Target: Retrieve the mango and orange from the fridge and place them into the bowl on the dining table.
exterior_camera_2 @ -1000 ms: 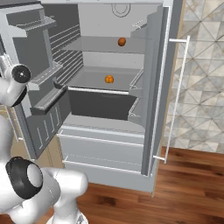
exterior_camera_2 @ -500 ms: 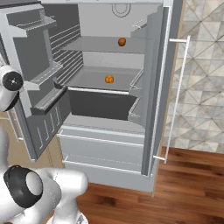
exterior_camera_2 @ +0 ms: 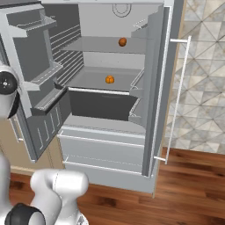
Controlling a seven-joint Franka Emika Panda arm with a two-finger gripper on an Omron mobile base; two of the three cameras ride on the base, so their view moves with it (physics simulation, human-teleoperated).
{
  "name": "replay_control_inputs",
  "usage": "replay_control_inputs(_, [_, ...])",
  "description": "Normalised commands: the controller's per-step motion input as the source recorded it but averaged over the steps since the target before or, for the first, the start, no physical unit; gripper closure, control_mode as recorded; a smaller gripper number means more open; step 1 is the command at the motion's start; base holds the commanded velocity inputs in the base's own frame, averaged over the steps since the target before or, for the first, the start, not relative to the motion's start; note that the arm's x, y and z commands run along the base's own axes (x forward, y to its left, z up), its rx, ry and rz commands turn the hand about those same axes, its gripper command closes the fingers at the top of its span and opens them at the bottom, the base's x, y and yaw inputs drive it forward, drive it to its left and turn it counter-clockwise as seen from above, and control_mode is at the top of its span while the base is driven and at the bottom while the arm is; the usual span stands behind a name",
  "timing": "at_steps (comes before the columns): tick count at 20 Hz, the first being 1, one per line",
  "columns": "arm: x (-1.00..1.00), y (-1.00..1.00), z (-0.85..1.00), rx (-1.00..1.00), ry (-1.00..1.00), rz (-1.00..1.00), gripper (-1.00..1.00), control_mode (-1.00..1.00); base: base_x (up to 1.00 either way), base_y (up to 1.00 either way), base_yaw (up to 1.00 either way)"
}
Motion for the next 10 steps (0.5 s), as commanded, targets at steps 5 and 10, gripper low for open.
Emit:
replay_control_inputs(5, [-0.4, -0.59, 0.28, -0.36, 0.21, -0.05, -1.0, -1.0, 0.0, 0.0, 0.0])
replay_control_inputs(10, [-0.24, -0.89, -0.25, -0.48, 0.04, -0.01, -1.0, -1.0, 0.0, 0.0, 0.0])
